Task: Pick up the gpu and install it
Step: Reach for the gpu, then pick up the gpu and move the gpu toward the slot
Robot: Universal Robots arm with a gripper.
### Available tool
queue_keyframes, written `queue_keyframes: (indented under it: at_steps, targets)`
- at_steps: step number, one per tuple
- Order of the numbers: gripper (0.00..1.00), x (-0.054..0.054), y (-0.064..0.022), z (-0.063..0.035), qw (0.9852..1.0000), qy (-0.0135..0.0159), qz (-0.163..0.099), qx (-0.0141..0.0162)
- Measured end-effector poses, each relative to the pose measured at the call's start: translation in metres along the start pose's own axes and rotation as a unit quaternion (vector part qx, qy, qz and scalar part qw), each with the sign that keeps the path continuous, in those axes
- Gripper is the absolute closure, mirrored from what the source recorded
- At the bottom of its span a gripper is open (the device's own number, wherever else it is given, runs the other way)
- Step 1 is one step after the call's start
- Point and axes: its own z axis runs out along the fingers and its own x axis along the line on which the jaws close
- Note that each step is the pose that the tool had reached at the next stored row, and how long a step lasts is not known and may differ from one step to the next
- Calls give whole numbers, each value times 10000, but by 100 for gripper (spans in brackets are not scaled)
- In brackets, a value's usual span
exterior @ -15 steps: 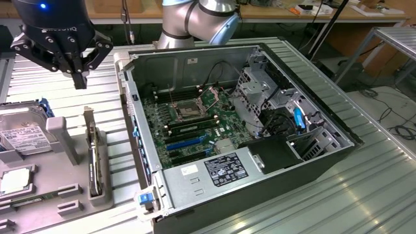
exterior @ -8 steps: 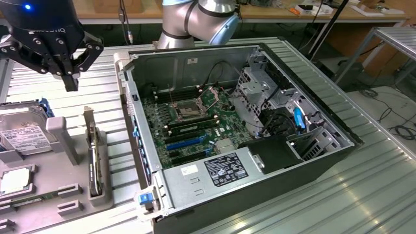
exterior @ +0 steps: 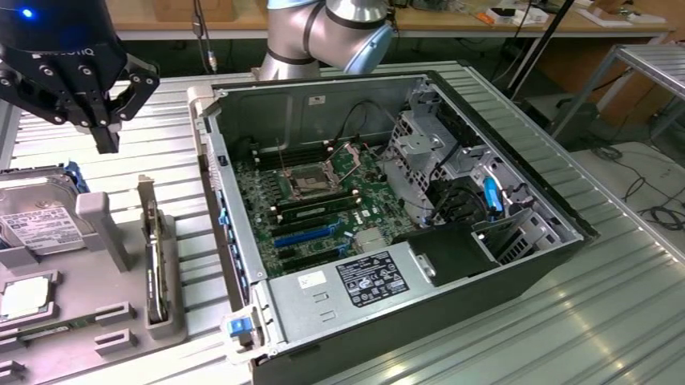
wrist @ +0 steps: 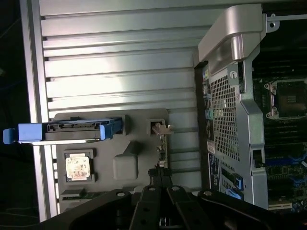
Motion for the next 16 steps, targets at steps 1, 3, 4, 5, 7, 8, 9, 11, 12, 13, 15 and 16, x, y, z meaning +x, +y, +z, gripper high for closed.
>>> queue_keyframes:
  at_steps: [1,3,4,5,7,8,9,11,12,13,15,16]
  targets:
    - [89,0,0,-1,10000,0,0,1]
    - [89,1,0,-1,10000,1,0,1]
    - [89,2,0,-1,10000,0,0,1]
    - [89,9,-1,-1,10000,1,1,1]
    - [89,22,-2,-1,10000,1,0,1]
    - [89,30,-2,-1,10000,0,1,1]
    - [89,30,-2,-1,10000,0,0,0]
    - [89,31,-2,-1,10000,1,0,1]
    - [89,31,-2,-1,10000,1,0,1]
    - [89,31,-2,-1,10000,0,0,0]
    - [89,31,-2,-1,10000,1,0,1]
    - [89,31,-2,-2,10000,1,0,1]
